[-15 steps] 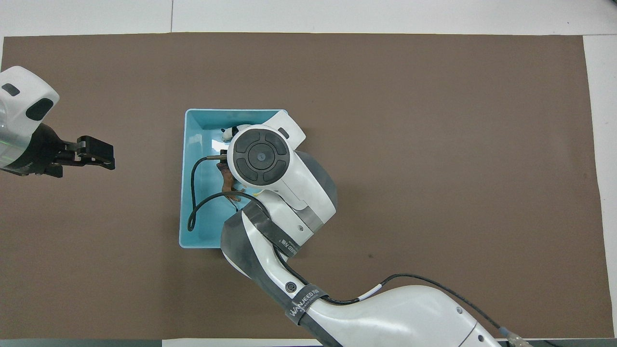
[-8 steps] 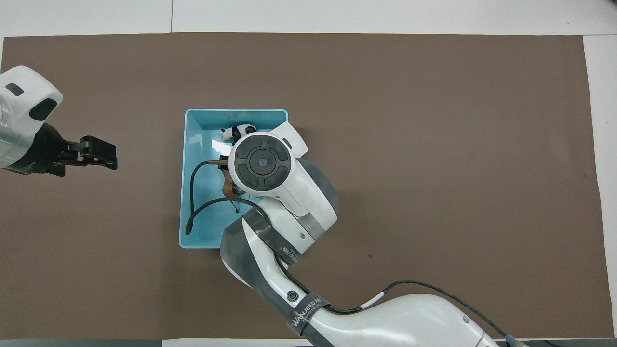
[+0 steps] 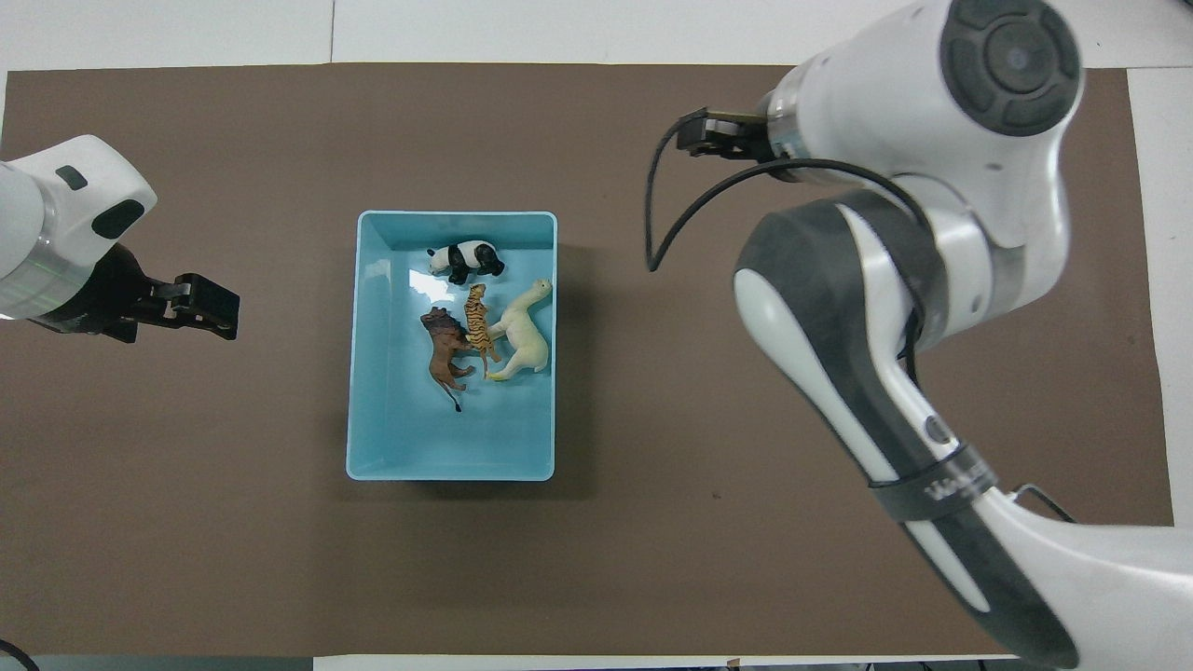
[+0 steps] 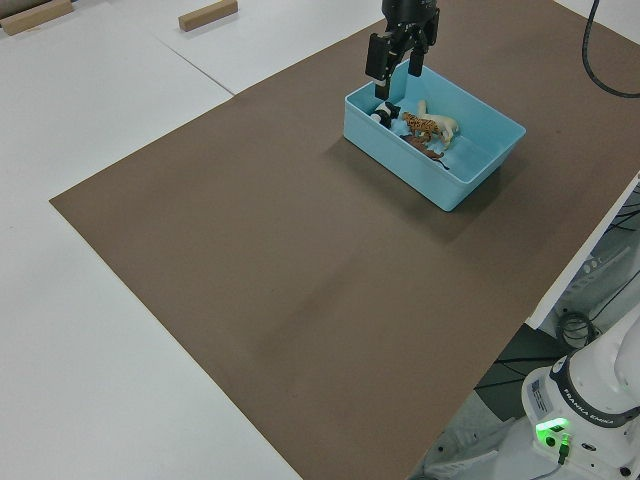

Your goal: Put all toys into storage box

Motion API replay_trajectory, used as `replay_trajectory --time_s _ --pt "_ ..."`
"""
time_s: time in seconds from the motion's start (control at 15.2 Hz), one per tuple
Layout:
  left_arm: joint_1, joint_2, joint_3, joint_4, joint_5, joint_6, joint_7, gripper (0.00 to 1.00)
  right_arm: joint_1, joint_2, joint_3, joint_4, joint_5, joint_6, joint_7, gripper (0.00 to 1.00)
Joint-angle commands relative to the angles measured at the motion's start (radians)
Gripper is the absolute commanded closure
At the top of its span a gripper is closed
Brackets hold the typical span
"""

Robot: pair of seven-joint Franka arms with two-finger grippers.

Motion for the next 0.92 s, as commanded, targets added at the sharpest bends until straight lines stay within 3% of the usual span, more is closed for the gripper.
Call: replay_trajectory --time_s 0.0,0.33,0.59,0.86 --pt "0.036 0.002 -0.018 0.029 0.014 -0.032 0.024 0.00 -0.146 -0.037 0.018 -0.034 0.001 -0.072 -0.208 0.00" --pt "0.044 -0.018 -0.015 0.031 0.009 -0.033 0.024 0.00 -0.274 -0.170 0.015 -0.042 -0.001 -0.340 -0.322 0.00" --pt "0.202 -0.015 -0.150 0.037 0.011 -0.029 0.036 0.00 -0.271 -0.291 -0.015 -0.055 -0.033 -0.512 -0.317 0.00" --pt "0.165 -0.006 -0.135 0.063 0.017 -0.045 0.055 0.00 -0.243 -0.348 -0.061 -0.077 -0.053 -0.585 -0.328 0.00"
